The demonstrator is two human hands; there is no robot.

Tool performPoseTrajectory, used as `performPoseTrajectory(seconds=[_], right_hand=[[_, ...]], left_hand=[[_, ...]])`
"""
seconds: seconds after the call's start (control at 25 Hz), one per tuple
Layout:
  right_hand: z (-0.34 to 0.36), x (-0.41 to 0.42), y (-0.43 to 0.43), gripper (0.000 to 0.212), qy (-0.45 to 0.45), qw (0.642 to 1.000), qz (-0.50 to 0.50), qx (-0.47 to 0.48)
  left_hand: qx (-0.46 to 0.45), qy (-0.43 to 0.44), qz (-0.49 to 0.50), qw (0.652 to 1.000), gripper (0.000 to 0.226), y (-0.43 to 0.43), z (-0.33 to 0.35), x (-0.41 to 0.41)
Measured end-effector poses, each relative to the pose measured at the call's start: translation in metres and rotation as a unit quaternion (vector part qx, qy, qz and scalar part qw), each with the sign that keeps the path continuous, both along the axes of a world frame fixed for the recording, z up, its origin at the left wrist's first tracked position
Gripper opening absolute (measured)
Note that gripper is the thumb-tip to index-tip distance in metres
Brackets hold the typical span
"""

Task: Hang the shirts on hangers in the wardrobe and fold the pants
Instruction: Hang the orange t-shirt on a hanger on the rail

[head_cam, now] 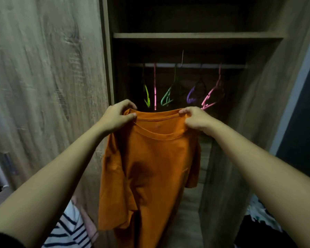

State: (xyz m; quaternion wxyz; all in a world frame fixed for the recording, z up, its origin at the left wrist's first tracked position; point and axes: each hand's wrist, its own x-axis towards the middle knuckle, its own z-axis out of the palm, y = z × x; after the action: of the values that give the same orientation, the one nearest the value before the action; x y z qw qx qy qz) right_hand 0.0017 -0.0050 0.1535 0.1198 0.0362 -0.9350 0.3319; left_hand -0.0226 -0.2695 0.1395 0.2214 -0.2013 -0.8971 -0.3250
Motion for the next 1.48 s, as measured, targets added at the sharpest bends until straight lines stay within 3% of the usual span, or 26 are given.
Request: performPoseTrajectory(seconds=[0.12,0.24,0.32,0.52,0.68,0.96,1.08,1.32,1.48], right_hand=[[-0.024,0.001,0.003,0.030,0.025,0.988,0.015,0.150],[-0.035,0.004,0.011,0.033,-0.031,0.996,-0.012,0.086],[-0.027,0.001,0.011,0.037,-0.017,0.999,-0.017,0.036],[0.003,-0.017,-0.006,0.048,0.048,0.997,0.005,0.061],[0.013,-0.034,-0.015,0.044,0.049,0.988,0.040,0.139],[0.031,-0.057,0.001,0.045,0.099,0.980,0.070,0.161],[0.037,-0.065,0.017,0.045,0.122,0.974,0.078,0.174],[0.024,-0.085,0.045,0.047,0.108,0.977,0.091,0.159],[0.018,-0.093,0.047,0.050,0.111,0.978,0.090,0.153]], left_hand=[[0.054,0.073,0.025,0.996,0.027,-0.003,-0.013,-0.001],[0.001,0.072,0.029,0.997,0.025,-0.004,-0.033,-0.007],[0.000,0.068,0.020,0.997,0.019,-0.002,-0.035,-0.013],[0.097,0.060,0.017,0.993,0.029,0.008,-0.012,-0.039],[0.142,0.021,0.084,0.986,0.039,0.034,0.009,-0.084],[0.285,-0.153,0.162,0.933,0.060,0.081,0.039,-0.186],[0.293,-0.177,0.164,0.925,0.061,0.096,0.039,-0.217],[0.251,-0.091,0.205,0.942,0.034,0.103,0.045,-0.252],[0.217,-0.020,0.256,0.942,0.036,0.099,0.057,-0.230]])
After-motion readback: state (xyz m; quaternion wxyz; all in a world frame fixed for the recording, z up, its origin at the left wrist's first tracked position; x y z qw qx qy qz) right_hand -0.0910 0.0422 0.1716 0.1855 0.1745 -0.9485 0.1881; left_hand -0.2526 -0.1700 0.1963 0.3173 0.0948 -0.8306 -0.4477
